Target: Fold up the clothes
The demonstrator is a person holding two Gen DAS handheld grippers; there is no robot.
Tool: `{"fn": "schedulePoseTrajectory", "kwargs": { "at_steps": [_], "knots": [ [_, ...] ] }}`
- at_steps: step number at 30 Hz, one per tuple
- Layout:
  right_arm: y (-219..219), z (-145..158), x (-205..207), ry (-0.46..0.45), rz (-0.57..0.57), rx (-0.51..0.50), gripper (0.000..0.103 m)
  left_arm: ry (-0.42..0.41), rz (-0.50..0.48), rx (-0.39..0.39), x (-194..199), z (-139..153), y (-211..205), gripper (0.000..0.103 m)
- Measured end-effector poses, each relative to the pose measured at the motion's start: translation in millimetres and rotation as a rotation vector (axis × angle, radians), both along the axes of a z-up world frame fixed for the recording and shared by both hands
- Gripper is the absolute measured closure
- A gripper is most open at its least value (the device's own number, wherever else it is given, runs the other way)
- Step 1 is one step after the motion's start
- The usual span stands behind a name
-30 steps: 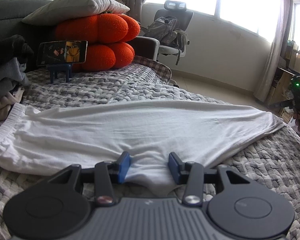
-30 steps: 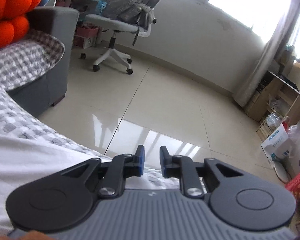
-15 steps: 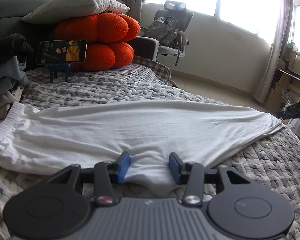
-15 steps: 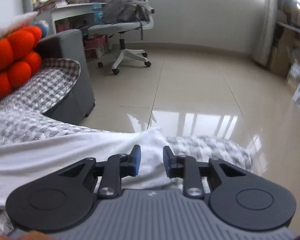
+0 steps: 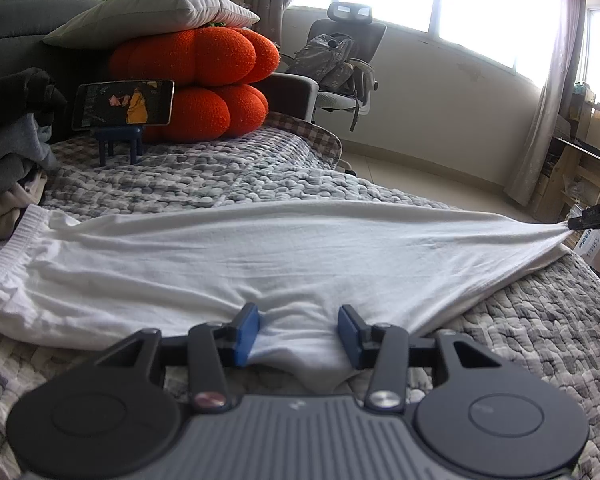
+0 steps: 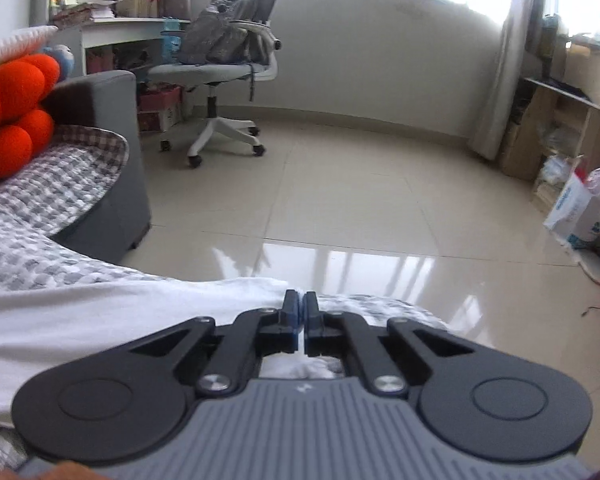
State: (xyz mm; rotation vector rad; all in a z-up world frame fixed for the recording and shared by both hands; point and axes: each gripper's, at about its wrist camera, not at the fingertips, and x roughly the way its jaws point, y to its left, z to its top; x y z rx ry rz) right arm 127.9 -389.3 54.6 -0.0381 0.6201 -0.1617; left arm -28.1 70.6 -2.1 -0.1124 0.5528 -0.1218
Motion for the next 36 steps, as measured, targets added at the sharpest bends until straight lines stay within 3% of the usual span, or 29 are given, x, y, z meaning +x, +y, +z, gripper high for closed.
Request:
{"fn": "schedulePoseTrajectory", "kwargs": {
  "at_steps": [7,12,17,20,21,28,31,36],
  "knots": [
    [-2.8,-32.8,6.2,0.056,-0.033,-0.063,0.102,-0.002,-0.001,-0.011,-0.6,-0.2,1.4,0.057],
    [-4.2,-11.4,-6.5,-0.030,-0.048,-0.010,0.102,-0.003,-0.005,-0.026,-0.4,-0.5,4.0,0.056],
    [0.3,-31.2,5.6,0.071,-0.119,-0.208,0.102,-0.004,-0.011,-0.055,-0.7,-0.9,7.3,0.054],
    [2.0,-19.2,-7.6,0.008,-0.123,-0.145,0.098,-0.005,-0.012,-0.067,-1.0,-0.8,8.3,0.054],
    [9.0,-15.0,-12.2,-0.011,-0.082,-0.129,0.090,-0.006,-0.012,-0.067,-1.2,-0.5,8.1,0.054],
    [105.3,0.2,-24.0,-0.010,0.285,0.036,0.089,-0.011,-0.014,-0.088,-2.2,-0.2,10.6,0.054],
    [132.0,-14.9,-19.9,0.041,0.339,0.018,0.090,-0.012,-0.019,-0.094,-1.5,-0.5,12.3,0.054],
    [113.2,-27.5,-29.0,0.059,0.311,0.060,0.090,-0.012,-0.036,-0.100,-2.0,-0.6,13.1,0.051]
  ]
}}
